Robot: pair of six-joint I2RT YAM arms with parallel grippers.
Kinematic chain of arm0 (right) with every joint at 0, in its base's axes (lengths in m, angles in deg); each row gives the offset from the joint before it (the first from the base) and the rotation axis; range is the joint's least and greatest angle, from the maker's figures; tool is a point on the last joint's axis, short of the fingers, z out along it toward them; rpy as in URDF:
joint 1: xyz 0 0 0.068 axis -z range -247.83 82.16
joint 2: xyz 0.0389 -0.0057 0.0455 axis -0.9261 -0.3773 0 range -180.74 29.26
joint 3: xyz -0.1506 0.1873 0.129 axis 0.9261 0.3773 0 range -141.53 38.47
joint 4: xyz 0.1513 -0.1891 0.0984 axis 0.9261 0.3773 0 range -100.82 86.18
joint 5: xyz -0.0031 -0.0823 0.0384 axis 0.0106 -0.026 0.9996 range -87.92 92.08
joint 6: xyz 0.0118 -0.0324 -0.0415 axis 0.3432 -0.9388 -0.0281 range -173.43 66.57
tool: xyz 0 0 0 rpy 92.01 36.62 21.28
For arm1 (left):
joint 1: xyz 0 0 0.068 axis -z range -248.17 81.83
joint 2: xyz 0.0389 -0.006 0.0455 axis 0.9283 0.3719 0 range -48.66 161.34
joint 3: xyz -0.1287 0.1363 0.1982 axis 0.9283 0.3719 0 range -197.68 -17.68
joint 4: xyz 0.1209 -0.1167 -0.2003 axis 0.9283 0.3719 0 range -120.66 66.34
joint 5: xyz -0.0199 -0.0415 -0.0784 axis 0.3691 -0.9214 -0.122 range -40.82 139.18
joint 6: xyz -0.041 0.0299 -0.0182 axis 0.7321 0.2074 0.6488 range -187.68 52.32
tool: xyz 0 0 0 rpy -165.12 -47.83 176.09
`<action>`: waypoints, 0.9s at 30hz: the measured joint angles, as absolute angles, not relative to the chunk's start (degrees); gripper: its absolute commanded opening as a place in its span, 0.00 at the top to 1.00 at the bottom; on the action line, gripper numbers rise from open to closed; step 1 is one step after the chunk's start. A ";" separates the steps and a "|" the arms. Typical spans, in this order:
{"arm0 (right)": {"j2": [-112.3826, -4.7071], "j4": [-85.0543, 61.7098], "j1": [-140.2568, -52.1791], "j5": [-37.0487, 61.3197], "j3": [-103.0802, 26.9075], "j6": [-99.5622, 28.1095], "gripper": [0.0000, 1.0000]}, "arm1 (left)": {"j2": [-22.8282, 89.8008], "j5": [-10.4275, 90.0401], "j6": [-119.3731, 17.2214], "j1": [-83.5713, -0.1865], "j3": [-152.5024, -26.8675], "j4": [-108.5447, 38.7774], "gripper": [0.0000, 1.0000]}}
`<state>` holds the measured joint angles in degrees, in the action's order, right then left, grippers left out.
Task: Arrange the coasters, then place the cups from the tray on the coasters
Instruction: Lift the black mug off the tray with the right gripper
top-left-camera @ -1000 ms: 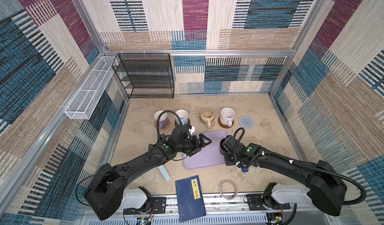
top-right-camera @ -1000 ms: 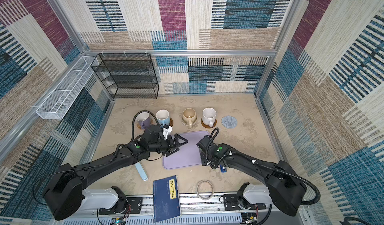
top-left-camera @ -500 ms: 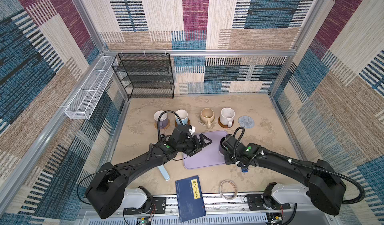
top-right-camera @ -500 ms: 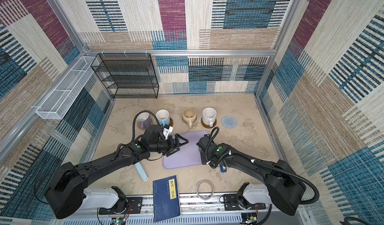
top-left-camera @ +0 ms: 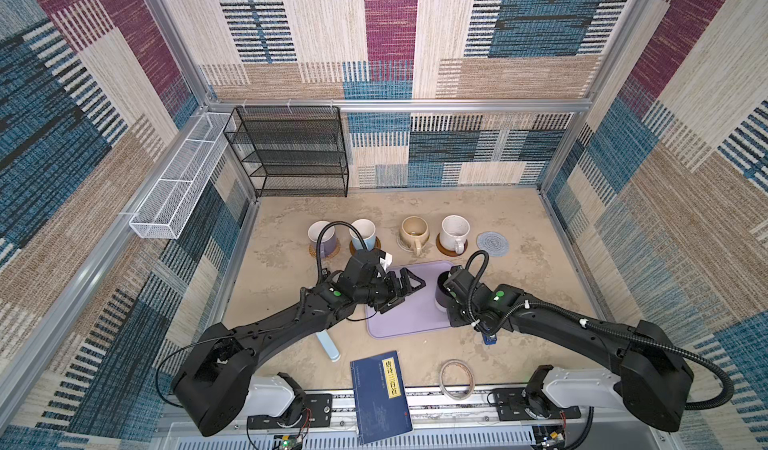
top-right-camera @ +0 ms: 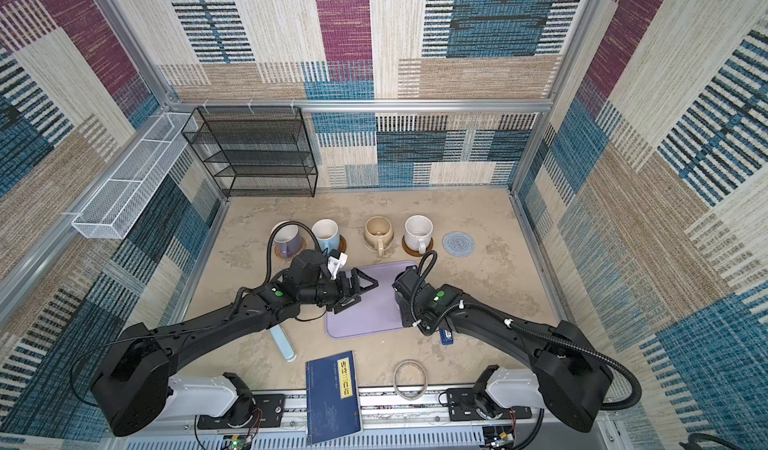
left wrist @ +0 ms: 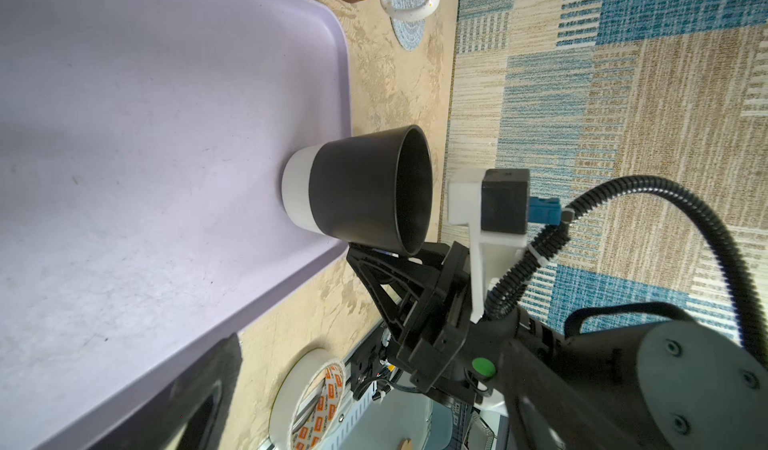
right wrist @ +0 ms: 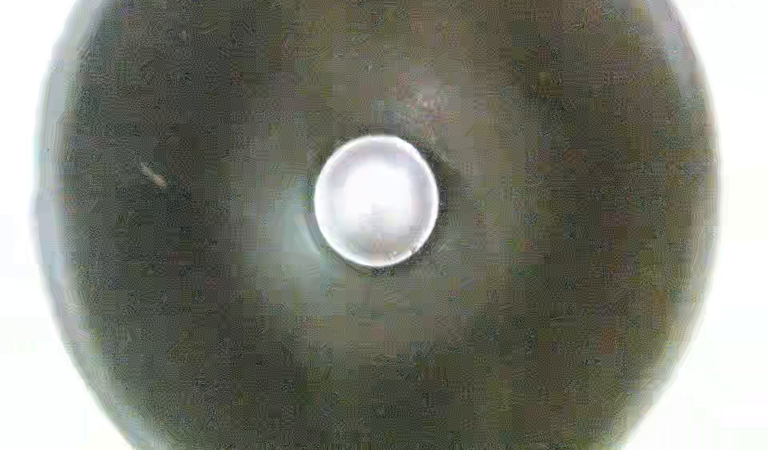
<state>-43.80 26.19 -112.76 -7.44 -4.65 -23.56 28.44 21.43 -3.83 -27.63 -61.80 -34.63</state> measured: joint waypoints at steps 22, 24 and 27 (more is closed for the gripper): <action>-44.76 24.33 -112.76 -7.13 -5.06 -25.13 1.00 | 30.24 20.38 -3.43 -27.55 -63.14 -35.09 0.00; -44.92 23.64 -112.76 -7.15 -4.86 -25.22 1.00 | 30.32 20.38 -3.43 -27.55 -63.14 -35.09 0.00; -44.76 23.33 -112.76 -7.06 -4.82 -25.22 1.00 | 30.39 20.38 -3.63 -27.55 -63.14 -35.09 0.00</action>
<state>-44.76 23.33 -112.76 -7.06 -4.82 -25.22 30.39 20.38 -3.63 -27.55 -63.14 -35.09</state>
